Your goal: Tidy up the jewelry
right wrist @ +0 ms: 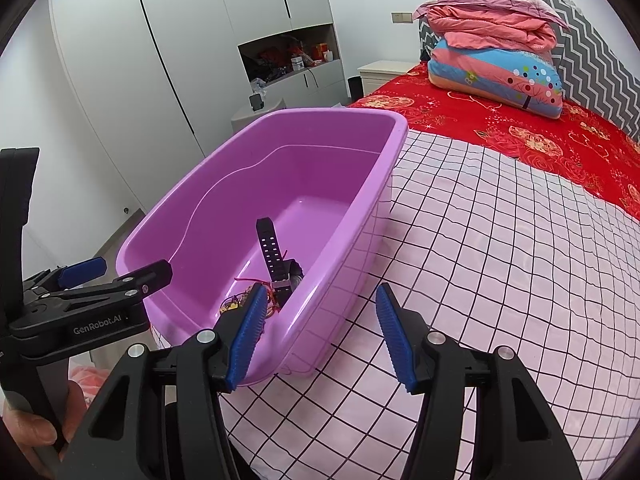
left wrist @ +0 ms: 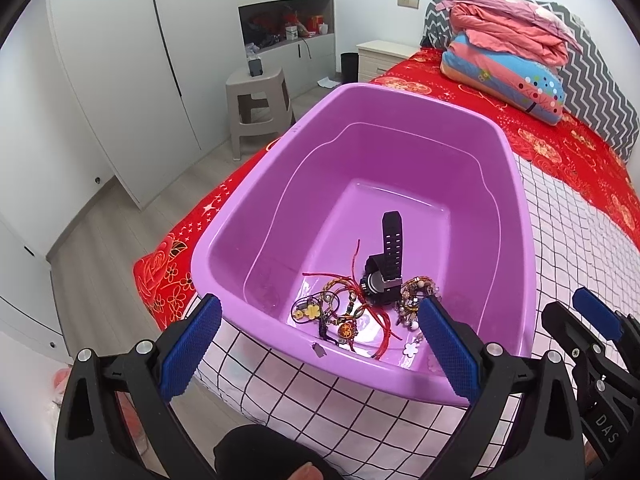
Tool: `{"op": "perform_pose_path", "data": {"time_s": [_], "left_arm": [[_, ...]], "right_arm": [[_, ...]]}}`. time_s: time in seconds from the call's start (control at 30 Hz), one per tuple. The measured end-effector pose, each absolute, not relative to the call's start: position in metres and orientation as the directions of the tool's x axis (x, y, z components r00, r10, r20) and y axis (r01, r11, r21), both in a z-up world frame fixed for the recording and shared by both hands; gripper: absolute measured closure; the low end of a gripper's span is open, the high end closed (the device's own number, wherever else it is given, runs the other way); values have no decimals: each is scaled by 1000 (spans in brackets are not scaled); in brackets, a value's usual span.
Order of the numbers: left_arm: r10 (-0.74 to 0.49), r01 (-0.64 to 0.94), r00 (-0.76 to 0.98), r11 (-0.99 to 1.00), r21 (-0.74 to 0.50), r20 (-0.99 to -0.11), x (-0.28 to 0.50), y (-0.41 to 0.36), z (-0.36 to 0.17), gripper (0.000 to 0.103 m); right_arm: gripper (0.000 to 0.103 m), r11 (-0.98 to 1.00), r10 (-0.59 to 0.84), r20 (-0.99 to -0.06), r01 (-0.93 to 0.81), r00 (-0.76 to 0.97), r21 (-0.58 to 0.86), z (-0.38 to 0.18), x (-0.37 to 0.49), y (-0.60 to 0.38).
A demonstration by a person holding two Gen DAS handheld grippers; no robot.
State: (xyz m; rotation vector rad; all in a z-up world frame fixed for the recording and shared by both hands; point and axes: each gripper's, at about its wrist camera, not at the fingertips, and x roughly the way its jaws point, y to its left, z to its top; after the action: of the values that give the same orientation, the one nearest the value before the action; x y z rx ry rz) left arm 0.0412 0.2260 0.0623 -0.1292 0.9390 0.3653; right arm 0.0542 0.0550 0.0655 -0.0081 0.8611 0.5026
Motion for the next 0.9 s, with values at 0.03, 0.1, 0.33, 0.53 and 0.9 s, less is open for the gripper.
{"op": "perform_pose_path", "data": {"time_s": [0.03,0.1,0.33,0.53,0.9], "left_arm": [[247,-358,535,932,48,-808,42,226,62,6],[243,-357,532,933,46,-811,43,225,61,6],[234,-359,528,933,35,-816,44,226,59,6],[210,-351,555,936,3,-805,42,226,60,6],[191,-347,536,938,-8,-822,46,224,59,6]], "right_arm": [[49,884,420,-728,-426,542,193,65,54,55],[49,884,420,-729,-427,541,193,64,55,55],[49,884,419,-732,-424,537,195,62,55,54],[49,884,417,-736,-427,533,192,60,57,54],[49,886,415,-738,-423,533,192,58,59,52]]}}
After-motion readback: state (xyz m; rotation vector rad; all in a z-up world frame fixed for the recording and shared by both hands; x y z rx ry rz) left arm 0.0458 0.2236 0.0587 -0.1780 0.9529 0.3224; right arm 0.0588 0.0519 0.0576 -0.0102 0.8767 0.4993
